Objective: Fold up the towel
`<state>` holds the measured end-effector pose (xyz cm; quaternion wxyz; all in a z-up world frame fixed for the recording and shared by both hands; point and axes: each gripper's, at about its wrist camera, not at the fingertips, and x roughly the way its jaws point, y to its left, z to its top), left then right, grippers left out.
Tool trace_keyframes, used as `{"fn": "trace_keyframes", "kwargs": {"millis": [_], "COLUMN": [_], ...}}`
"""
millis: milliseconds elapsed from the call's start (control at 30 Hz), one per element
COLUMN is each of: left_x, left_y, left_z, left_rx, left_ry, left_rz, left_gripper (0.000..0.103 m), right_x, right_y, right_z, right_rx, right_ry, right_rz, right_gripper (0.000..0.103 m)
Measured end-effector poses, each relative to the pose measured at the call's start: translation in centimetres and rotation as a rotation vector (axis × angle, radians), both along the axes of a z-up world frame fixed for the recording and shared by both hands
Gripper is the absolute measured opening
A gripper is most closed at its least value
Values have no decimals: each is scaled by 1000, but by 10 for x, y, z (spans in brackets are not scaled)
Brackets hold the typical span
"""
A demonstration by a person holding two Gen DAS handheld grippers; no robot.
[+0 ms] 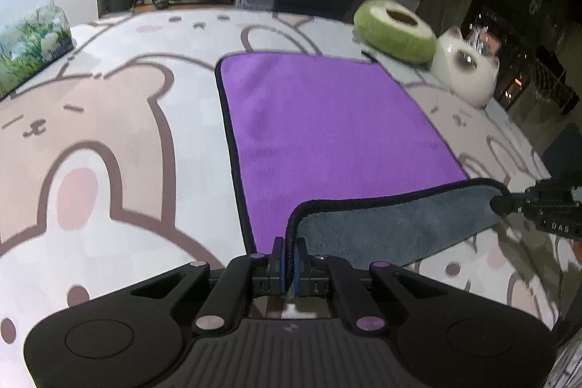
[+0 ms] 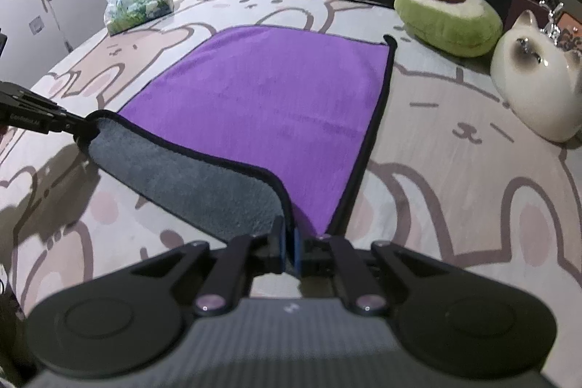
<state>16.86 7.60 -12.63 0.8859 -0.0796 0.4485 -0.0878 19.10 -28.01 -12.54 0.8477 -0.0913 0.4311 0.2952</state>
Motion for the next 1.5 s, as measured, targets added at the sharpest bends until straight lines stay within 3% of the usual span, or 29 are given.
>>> {"fn": "trace_keyframes", "kwargs": {"millis": [700, 1500], "left_x": [30, 136], "left_y": [15, 36], "left_z": [51, 49], "left_rx": [-52, -9], "left_ry": [-168, -164], "left_rz": [99, 89], "left_gripper": [4, 4], "right_x": [29, 139], "right_y": [-1, 31], "right_z": [60, 65], "right_rx": [121, 107], "right_ry": [-138, -164], "right_rz": [-101, -143], "right_gripper": [5, 5]}}
